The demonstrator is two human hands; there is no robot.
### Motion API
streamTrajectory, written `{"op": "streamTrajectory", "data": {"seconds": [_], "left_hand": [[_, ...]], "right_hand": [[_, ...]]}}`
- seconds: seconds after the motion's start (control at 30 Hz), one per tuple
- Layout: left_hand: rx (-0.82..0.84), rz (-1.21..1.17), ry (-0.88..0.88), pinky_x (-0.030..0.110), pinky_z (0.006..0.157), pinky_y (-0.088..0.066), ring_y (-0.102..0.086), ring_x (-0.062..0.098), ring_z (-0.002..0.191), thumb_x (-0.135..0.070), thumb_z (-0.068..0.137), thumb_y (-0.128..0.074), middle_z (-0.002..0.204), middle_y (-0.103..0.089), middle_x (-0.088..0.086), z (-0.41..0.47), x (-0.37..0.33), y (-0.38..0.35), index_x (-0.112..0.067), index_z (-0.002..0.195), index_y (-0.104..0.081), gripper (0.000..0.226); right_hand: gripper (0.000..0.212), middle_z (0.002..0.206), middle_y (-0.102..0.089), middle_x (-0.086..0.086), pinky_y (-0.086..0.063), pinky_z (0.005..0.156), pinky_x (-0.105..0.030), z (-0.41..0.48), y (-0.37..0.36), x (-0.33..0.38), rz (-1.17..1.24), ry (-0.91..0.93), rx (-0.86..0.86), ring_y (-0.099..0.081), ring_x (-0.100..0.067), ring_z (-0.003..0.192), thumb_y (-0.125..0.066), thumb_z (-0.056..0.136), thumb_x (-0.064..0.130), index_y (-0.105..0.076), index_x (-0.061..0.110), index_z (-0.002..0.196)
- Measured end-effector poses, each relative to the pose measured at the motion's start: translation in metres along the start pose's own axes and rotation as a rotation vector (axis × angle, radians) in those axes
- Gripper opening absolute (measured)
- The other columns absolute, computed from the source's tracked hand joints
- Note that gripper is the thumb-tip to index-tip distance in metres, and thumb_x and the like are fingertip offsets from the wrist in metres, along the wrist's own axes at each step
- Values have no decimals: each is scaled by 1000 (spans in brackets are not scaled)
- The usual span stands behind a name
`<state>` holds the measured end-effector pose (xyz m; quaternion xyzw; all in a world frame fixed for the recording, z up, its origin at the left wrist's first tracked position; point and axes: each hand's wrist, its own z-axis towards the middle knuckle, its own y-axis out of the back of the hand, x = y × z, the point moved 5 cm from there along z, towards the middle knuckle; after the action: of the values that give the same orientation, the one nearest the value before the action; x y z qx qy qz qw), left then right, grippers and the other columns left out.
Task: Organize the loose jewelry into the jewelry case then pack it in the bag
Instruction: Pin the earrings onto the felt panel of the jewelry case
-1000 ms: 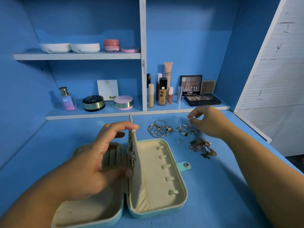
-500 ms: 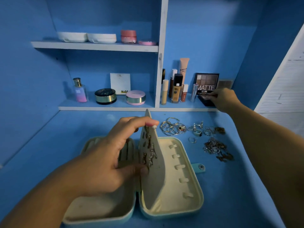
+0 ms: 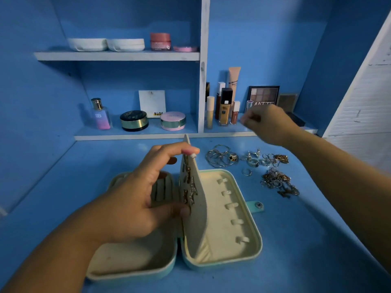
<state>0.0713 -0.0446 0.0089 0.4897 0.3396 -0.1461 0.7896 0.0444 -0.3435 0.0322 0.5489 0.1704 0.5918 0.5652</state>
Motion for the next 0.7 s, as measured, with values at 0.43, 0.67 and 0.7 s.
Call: {"op": "streamTrajectory", "data": {"seconds": [0.43,0.67,0.7], "left_hand": [[48,-195,-3,49,106,-43,-46,21,131,-42,65,-79,136,-43,-19,1,-1,1,-54,123,-40,71],[57,-169,-1,48,106,-43,-44,21,133,-43,66,-79,136,-44,-18,0,2,3,-51,126,-39,73],[53,-162,1,47,106,-43,-43,20,134,-43,65,-79,135,-44,-20,0,2,3,-51,126,-39,74]], "right_hand": [[12,89,-52,9,-43,83,-25,-122,-41,80,-72,331,360,-47,-5,87,-67,87,29,-75,25,95],[18,100,-56,6,-43,91,-29,-127,-40,88,-141,390,378,-50,-12,100,-61,91,29,-73,27,105],[20,103,-55,5,-41,92,-26,-128,-40,88,-157,382,394,-49,-11,101,-59,93,29,-72,27,107]]}}
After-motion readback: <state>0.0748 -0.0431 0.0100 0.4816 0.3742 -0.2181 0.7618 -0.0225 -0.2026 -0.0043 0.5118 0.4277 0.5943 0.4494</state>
